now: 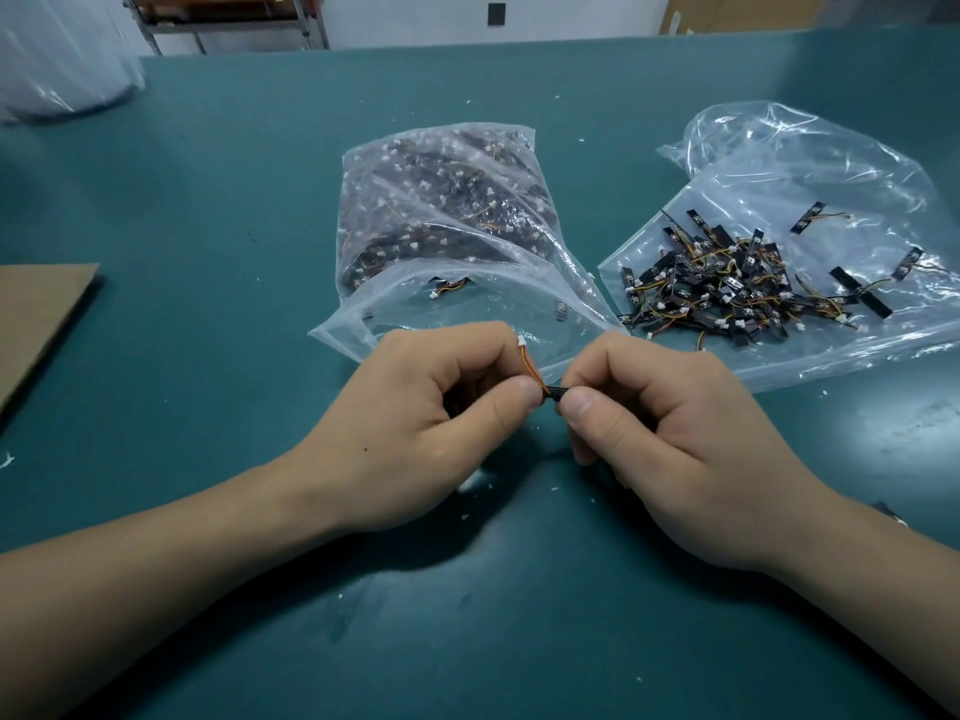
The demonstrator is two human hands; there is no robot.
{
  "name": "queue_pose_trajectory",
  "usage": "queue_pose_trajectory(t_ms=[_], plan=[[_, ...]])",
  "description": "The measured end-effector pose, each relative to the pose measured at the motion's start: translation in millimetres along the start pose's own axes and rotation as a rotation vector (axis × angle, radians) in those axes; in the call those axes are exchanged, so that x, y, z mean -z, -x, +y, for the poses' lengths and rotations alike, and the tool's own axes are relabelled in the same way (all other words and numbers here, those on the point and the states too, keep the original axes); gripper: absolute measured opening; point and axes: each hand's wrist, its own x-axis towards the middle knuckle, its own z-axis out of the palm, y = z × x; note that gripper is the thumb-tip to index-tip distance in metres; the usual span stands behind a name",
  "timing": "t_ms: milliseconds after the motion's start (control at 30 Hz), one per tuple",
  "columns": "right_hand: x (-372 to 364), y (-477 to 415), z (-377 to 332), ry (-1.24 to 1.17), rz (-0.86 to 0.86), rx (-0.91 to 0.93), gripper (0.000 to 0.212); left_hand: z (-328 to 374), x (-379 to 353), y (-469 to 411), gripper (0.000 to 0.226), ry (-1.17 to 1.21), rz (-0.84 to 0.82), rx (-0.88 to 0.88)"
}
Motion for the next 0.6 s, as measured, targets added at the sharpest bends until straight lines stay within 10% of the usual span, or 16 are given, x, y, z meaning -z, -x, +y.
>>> queue_pose_trajectory(t_ms=[600], plan=[[1.8, 0.5, -0.5, -0.001, -0.036, 0.006, 0.017, 0.8, 0.5, 0.4, 0.019, -0.015, -0.019, -0.033]])
